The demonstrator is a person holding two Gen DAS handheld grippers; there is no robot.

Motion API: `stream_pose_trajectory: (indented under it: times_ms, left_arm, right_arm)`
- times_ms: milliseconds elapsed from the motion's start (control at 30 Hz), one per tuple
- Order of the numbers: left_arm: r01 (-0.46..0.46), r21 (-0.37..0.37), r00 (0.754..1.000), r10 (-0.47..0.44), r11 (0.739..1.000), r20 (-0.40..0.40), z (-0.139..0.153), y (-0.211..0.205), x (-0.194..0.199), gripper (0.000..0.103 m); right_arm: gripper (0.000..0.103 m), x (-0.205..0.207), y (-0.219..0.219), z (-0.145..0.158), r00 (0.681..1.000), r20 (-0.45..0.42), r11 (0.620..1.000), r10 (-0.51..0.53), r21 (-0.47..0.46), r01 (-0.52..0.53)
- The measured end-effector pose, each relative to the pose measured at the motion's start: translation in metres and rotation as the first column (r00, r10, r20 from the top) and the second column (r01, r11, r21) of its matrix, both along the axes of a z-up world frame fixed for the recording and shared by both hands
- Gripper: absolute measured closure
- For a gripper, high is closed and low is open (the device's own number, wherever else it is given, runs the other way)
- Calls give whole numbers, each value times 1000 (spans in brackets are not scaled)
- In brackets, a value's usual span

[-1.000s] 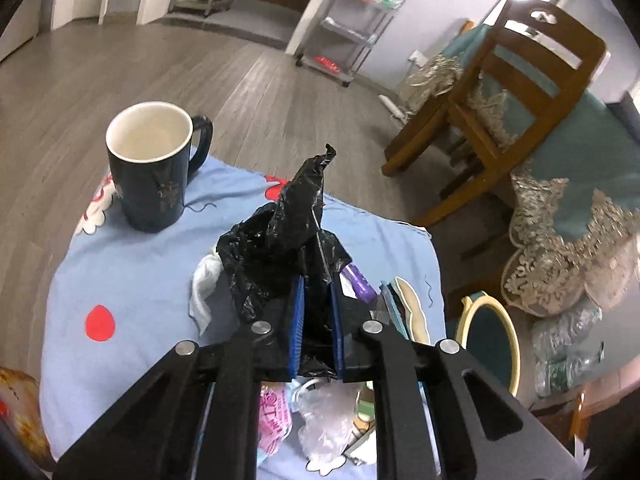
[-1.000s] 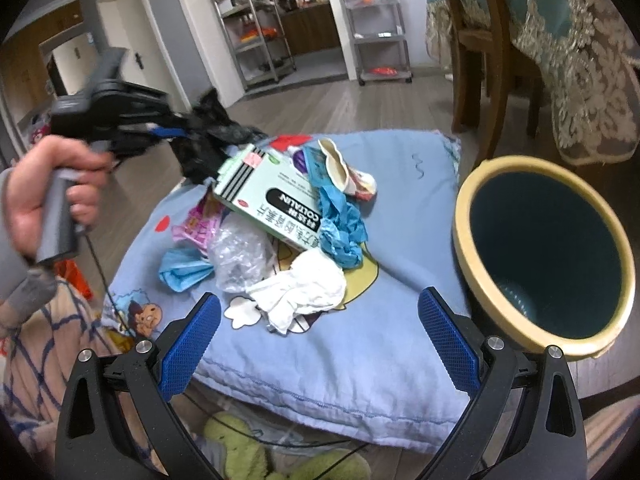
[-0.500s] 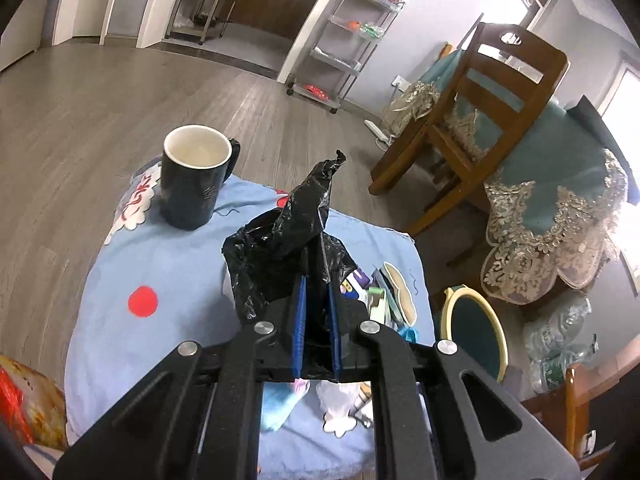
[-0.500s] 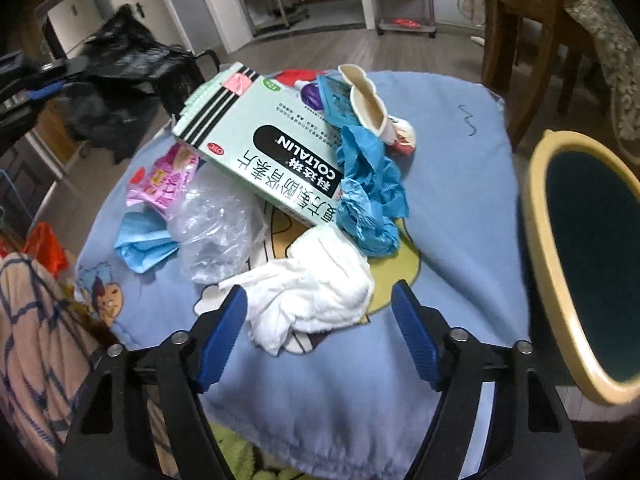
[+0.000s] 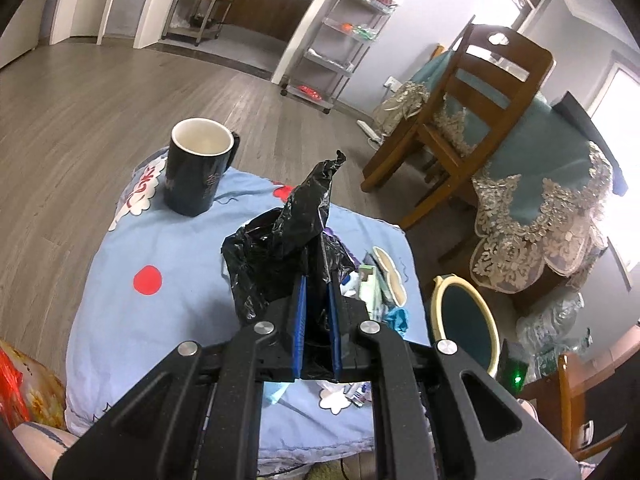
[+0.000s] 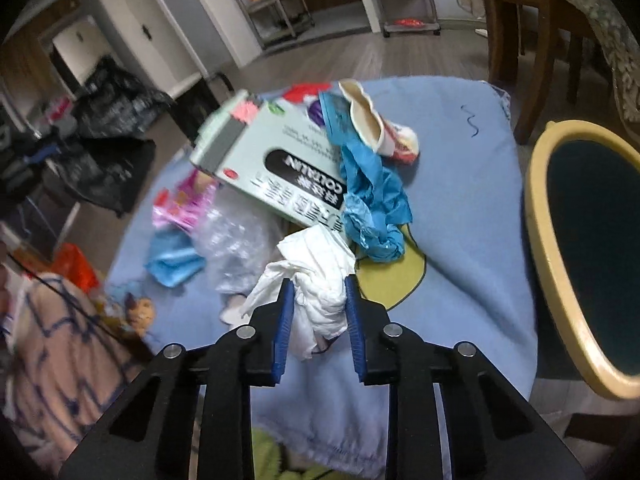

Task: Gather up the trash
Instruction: 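Carry the black bag and white tissue over the teal bin with both grippers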

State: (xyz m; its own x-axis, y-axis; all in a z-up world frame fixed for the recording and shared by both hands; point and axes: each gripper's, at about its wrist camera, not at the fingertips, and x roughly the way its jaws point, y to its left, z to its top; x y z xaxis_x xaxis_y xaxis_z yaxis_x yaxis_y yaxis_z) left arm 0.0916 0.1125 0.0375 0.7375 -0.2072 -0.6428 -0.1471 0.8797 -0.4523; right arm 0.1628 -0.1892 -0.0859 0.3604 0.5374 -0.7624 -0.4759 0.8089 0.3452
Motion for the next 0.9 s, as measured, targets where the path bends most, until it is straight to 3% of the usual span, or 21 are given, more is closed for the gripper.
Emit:
stream_pose_trajectory:
  times_ms: [333,567,900]
  left_arm:
    - [67,6,997,-67,998,49,25,-27,-2,93]
    - [163,20,983,-165,986,80,41,-71,11,93]
    - [350,31,934,-352,936,69,39,-168,54,93]
  right_arm:
    - [81,-13,-35,41,997,60,995,-57,89,52]
    - [82,-16,-75,77,976,121,978,-179,130,163]
    - [82,-10,-141,103,926,154,937,-344,119,328]
